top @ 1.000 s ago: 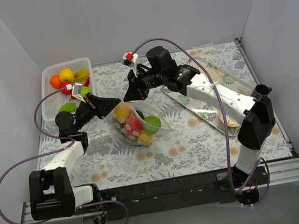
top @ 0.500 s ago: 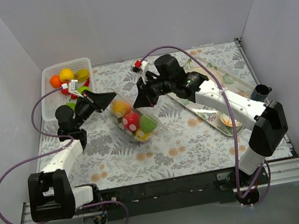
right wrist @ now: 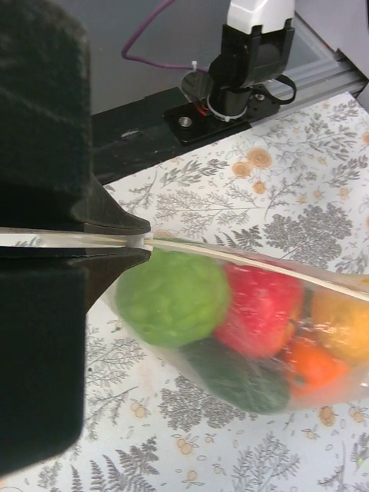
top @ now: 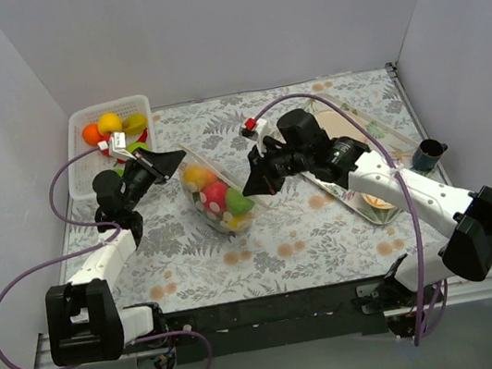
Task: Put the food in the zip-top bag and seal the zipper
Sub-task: Zip the zipper food storage bag at the center of the board.
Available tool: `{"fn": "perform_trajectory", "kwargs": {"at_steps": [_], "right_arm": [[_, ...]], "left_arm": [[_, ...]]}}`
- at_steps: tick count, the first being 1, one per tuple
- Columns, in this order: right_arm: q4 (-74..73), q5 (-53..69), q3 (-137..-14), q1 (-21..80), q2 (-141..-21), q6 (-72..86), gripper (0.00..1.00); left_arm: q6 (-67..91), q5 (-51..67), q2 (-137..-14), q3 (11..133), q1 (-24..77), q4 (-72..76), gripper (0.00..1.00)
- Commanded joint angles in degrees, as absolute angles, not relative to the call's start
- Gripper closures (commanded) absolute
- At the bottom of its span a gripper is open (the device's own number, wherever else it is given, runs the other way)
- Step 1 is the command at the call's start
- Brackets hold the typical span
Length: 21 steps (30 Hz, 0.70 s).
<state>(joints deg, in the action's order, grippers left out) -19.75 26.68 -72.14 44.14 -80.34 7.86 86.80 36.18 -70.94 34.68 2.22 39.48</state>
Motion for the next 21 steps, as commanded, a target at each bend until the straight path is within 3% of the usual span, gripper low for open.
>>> {"fn": "perform_trajectory", "kwargs": {"at_steps": [1, 21], "right_arm": [[-23.2, 26.6, -69.1, 44.7, -75.2, 8.8, 0.99], [-26.8, 24.3, -62.2, 44.8, -67.6, 9.0, 0.99]], "left_arm": [[85.3, 29.9, -70.1, 36.9, 1.4, 39.9, 1.00], [84.8, 28.7, -71.5, 37.0, 1.4, 39.3, 1.00]]}}
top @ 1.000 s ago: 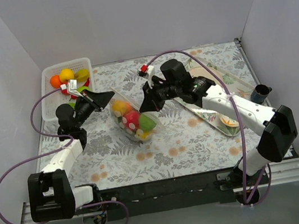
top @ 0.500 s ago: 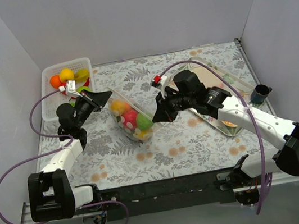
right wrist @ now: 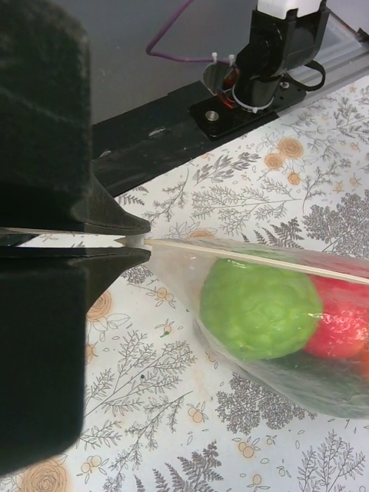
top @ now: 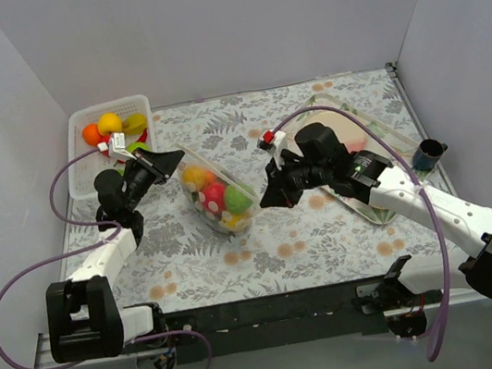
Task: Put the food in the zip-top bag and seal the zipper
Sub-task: Zip the zipper food storage bag at the center of the board, then place the zipper food storage bag at the center of the board.
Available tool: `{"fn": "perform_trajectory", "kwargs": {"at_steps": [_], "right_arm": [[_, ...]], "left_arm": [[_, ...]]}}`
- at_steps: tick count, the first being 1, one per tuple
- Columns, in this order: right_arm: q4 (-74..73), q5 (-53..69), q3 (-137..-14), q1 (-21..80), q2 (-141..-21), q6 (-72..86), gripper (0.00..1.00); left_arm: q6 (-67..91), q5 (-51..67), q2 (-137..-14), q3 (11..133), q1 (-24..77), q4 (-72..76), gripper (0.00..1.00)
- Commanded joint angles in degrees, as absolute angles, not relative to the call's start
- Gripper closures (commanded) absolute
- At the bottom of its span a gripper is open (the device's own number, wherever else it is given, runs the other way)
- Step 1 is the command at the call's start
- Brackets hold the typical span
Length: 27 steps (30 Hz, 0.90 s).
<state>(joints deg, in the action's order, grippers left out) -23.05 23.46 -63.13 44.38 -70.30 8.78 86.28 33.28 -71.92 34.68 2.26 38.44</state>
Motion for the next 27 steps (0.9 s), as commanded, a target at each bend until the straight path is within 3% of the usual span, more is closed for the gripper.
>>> {"fn": "perform_trajectory", "kwargs": {"at_steps": [1, 20, 26, 27], "right_arm": [[-26.9, 24.2, -62.0, 44.8, -67.2, 9.0, 0.99], [-25.8, 23.3, -63.5, 44.7, -68.8, 9.6, 0.99], [-27.3, 13.7, -69.4, 44.6, -74.4, 11.7, 0.99], [-27.7, 12.5, -70.1, 44.3, -75.3, 11.9, 0.99]], "left_arm": [[84.8, 28.7, -71.6, 37.0, 1.4, 39.3, 1.00], [85.3, 30.8, -73.3, 37.3, 1.4, 39.2, 1.00], [86.0, 28.6, -75.2, 40.3, 1.4, 35.3, 1.00], [86.1, 28.1, -75.5, 41.0, 1.4, 34.8, 0.94]]}}
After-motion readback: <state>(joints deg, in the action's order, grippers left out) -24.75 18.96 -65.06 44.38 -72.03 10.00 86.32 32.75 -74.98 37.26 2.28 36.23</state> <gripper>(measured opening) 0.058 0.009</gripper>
